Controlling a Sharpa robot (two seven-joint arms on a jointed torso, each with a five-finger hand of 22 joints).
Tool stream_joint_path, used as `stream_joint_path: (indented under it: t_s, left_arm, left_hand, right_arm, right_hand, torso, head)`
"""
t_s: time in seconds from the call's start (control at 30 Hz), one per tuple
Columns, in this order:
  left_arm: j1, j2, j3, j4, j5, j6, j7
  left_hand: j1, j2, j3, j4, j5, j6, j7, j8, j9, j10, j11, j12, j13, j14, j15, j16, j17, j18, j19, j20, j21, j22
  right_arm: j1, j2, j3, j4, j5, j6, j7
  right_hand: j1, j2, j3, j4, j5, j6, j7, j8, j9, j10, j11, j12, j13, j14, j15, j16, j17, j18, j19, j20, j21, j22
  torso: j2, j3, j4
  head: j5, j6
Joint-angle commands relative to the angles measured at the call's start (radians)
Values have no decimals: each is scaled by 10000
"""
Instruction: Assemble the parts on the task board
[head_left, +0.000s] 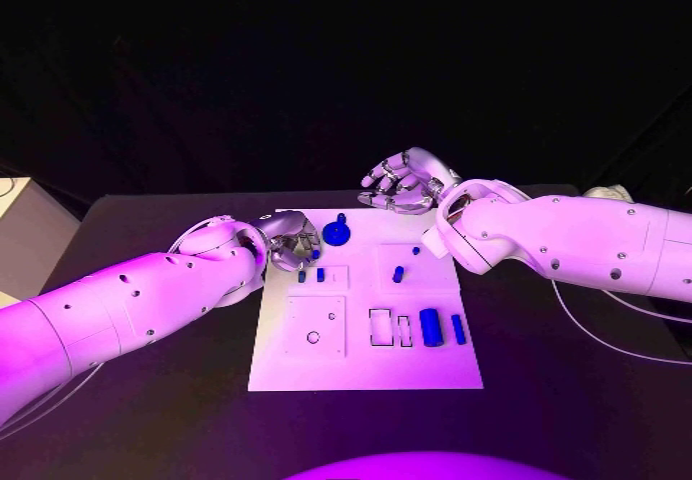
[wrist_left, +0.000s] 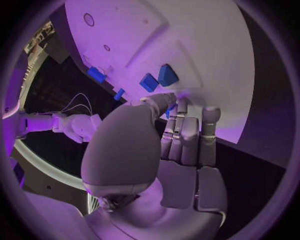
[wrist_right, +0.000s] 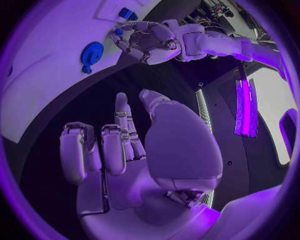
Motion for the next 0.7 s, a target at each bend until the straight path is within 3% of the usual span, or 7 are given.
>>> stream_joint_path:
  t_s: [0.03,0.47,0.7]
  left_arm:
    - [-5,13,0,17,85,97,11]
    - [-5,-75,0,6,107,32,-53]
    - [-4,-274,6,62,109,-64,-79]
  left_hand:
    - [-131,-1,30,-33,18,-172,-23,-112,-39,-48,36,-73,30,-110,16,-27,-52,-75,-62,19,-74,-14]
    - [-189,-36,43,-34,19,-361,0,-251,-93,-76,54,-135,56,-207,33,-52,-204,-62,-113,35,-122,-66]
    - [-233,-90,52,-56,18,-763,-47,-503,-194,-63,57,-184,119,-235,40,-34,-257,-58,-117,48,-148,-80]
  right_arm:
    - [-2,-2,2,7,-71,79,76]
    - [-2,-18,2,-8,-82,118,43]
    - [-2,-66,1,-57,-147,216,-13]
  right_hand:
    - [-66,3,69,-5,-36,18,34,55,12,-12,4,-63,-16,593,27,-63,959,76,574,21,-63,2107]
    - [-84,-9,82,-15,-39,-1,55,47,13,-81,32,-227,-160,589,48,-73,954,91,548,35,-145,2080]
    - [-55,-43,106,-56,-100,-37,92,29,11,-156,75,-480,-375,594,80,-70,964,112,518,60,-256,2043]
  torso:
    - [0,3,-4]
    - [1,6,-11]
    - [1,5,-1]
  head:
    - [6,-2]
    - [2,14]
    - [-4,41]
